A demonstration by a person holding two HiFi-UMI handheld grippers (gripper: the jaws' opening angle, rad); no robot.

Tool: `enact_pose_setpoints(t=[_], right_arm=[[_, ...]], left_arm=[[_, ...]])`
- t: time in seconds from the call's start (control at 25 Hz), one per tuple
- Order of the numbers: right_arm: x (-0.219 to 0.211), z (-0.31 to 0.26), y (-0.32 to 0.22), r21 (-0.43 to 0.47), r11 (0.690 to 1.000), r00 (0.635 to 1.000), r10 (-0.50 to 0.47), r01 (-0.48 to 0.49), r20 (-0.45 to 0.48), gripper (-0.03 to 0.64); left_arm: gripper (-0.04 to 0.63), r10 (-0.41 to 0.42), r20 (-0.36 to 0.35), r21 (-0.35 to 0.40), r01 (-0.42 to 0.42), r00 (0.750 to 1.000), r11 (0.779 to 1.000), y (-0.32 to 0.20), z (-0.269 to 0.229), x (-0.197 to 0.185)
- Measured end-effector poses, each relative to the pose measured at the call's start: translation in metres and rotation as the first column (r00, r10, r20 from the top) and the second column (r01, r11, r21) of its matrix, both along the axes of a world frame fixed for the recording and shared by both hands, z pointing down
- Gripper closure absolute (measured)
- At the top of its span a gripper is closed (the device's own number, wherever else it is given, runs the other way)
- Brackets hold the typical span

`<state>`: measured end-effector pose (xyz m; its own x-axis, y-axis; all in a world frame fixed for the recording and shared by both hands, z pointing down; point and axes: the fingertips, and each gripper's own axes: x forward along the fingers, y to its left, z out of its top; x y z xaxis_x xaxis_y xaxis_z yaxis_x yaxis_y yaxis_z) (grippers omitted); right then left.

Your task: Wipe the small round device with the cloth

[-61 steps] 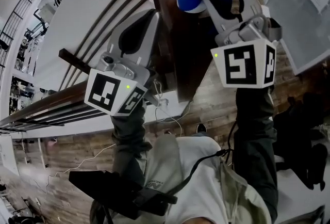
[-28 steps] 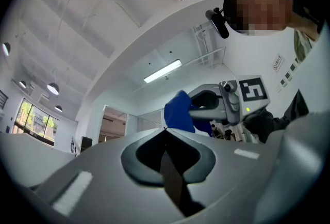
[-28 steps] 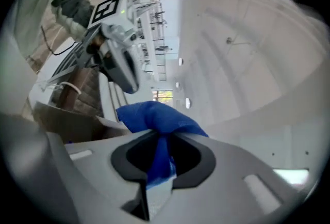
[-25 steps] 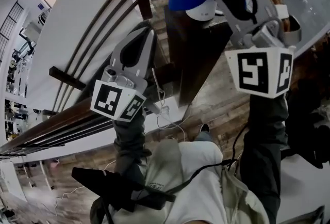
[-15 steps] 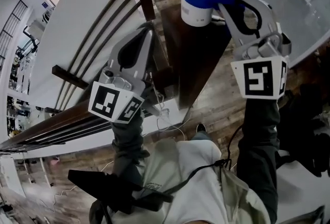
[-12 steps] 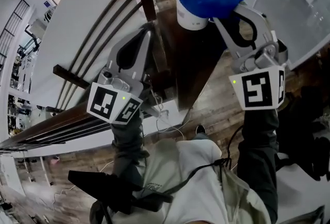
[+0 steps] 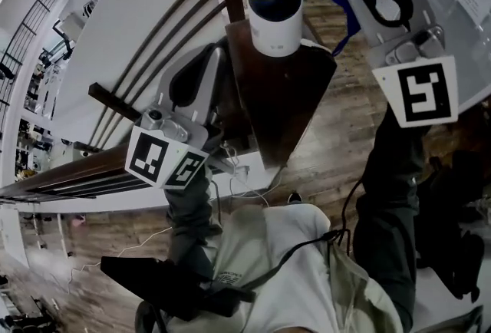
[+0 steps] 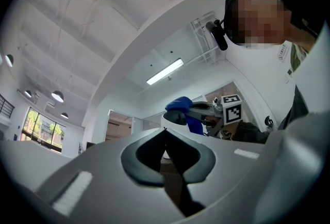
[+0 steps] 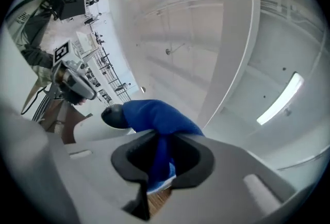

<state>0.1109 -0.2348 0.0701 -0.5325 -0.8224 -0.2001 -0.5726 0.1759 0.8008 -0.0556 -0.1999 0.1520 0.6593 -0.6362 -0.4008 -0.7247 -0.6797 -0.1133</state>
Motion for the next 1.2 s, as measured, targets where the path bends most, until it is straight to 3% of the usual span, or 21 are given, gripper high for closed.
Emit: enact_pose_setpoints(t=[0.08,0.24,0.32,0.4,0.56,0.72,0.84,0.96,1.04,1.2], right_arm=[[-0.006,-0.005,-0.016,-0.022,0.999,1.000,-0.028,0.028,0.006,0.552],[-0.042,0.018,-0.022,-0.085,0.982,0.983,-0.174,0.170,-0.049,0.554],[-0.043,0.029,-0.020,-0.115,0.971,0.977,-0.214,0.210,-0.024,0.555],[-0.037,0.041,-0.020,-0.158,0.962,0.973,-0.229,0.221,-0.035,0.555],[-0.030,0.074,-0.015,-0.242,0.950,0.962,-0.235,0.197,-0.141,0.555],[-0.030,0.094,-0.008,-0.288,0.931,0.945,-0.281,0.225,-0.167,0.555],[-0.023,0.086,-0.011,-0.257,0.938,0.950,-0.275,0.232,-0.147,0.555],[-0.006,0.050,-0.025,-0.189,0.962,0.979,-0.202,0.197,-0.011,0.555],[-0.006,0.022,-0.029,-0.162,0.963,0.977,-0.211,0.213,0.030,0.555],[-0.039,0.004,-0.015,-0.132,0.949,0.948,-0.300,0.286,-0.103,0.555]], left_arm=[[0.591,-0.013,0.008,0.005,0.013,1.000,1.000,0.000,-0.001,0.004],[0.591,-0.046,0.019,0.008,0.046,0.999,0.999,-0.001,-0.001,0.009],[0.591,-0.054,0.023,0.009,0.054,0.998,0.999,-0.003,-0.001,0.012],[0.591,-0.061,0.024,0.007,0.061,0.998,0.998,-0.005,0.000,0.014],[0.591,-0.067,0.021,0.002,0.067,0.998,0.998,-0.007,0.001,0.019],[0.591,-0.071,0.017,-0.002,0.071,0.997,0.997,-0.012,0.001,0.022],[0.592,-0.072,0.020,-0.004,0.072,0.997,0.997,-0.013,0.002,0.024],[0.591,-0.067,0.026,-0.005,0.068,0.997,0.998,-0.010,0.005,0.026],[0.591,-0.067,0.027,-0.008,0.067,0.997,0.998,-0.008,0.006,0.026],[0.591,-0.069,0.026,-0.010,0.070,0.997,0.998,0.001,0.007,0.025]])
